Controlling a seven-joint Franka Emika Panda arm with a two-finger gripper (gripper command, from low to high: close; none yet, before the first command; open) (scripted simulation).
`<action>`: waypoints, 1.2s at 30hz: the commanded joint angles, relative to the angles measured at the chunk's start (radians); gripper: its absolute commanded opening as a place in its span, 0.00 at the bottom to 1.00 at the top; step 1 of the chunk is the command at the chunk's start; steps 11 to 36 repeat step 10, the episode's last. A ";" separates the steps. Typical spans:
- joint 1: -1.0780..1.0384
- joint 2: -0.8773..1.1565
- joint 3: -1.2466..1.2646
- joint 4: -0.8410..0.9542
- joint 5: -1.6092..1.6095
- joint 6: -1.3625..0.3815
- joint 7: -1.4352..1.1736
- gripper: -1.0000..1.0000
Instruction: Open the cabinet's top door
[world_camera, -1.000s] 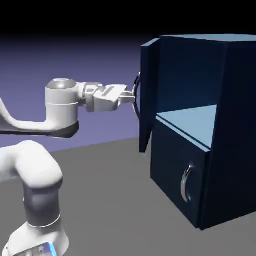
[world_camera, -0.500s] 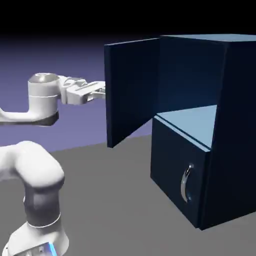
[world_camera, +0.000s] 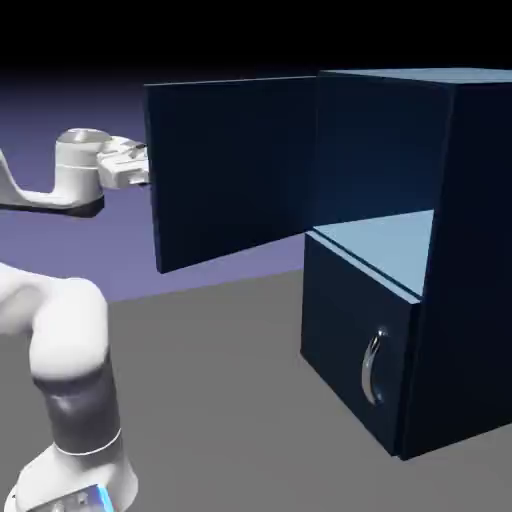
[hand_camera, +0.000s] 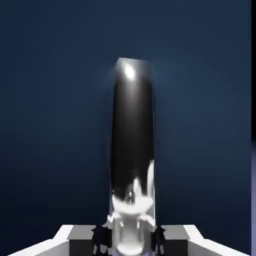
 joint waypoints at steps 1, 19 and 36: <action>-0.036 0.004 0.027 0.034 0.012 -0.027 -0.002 0.00; -0.335 -0.017 0.218 0.313 0.094 -0.222 -0.044 0.00; -0.335 -0.017 0.218 0.313 0.094 -0.222 -0.044 0.00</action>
